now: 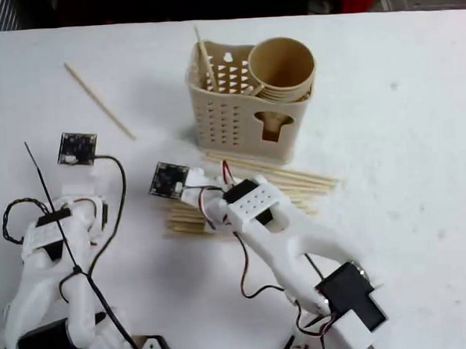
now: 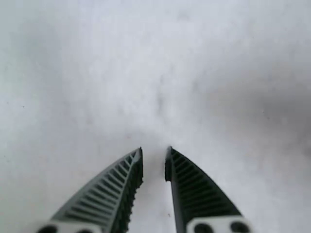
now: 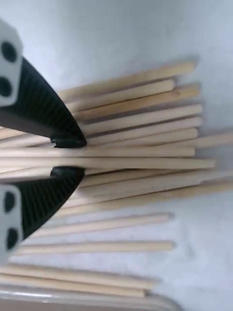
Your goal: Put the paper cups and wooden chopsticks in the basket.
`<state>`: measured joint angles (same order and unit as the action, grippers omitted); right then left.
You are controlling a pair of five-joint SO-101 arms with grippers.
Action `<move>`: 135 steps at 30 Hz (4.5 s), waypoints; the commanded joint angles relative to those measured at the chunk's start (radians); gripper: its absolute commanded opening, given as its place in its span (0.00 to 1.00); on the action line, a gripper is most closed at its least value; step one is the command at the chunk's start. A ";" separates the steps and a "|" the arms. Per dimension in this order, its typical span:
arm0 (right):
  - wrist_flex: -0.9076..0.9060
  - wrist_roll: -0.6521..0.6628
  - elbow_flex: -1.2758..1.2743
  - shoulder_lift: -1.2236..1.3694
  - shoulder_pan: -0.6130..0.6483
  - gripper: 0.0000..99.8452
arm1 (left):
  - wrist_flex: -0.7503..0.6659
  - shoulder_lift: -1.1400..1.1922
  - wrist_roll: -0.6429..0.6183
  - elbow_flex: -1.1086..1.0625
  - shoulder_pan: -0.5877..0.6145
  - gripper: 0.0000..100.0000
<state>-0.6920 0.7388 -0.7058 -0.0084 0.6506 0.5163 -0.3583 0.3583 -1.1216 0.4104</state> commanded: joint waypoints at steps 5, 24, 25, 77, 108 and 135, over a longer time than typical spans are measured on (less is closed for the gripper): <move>-0.035 0.003 0.012 -0.088 -0.013 0.02 | -0.023 -0.024 0.012 0.002 -0.025 0.10; -0.085 0.009 -0.003 -0.168 -0.007 0.15 | -0.023 -0.024 0.012 0.002 -0.025 0.10; -0.084 0.011 -0.003 -0.139 -0.007 0.15 | -0.023 -0.024 0.012 0.002 -0.025 0.10; -0.246 0.058 -0.075 -0.389 0.070 0.02 | -0.023 -0.024 0.012 0.002 -0.025 0.10; -0.085 0.060 -0.046 -0.056 0.062 0.02 | -0.023 -0.024 0.012 0.002 -0.025 0.10; -0.289 0.052 -0.055 -0.467 -0.004 0.25 | -0.023 -0.024 0.012 0.002 -0.025 0.10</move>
<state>-1.0664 0.7864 -0.7887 -0.5562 0.6843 0.5163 -0.3583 0.3583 -1.1216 0.4104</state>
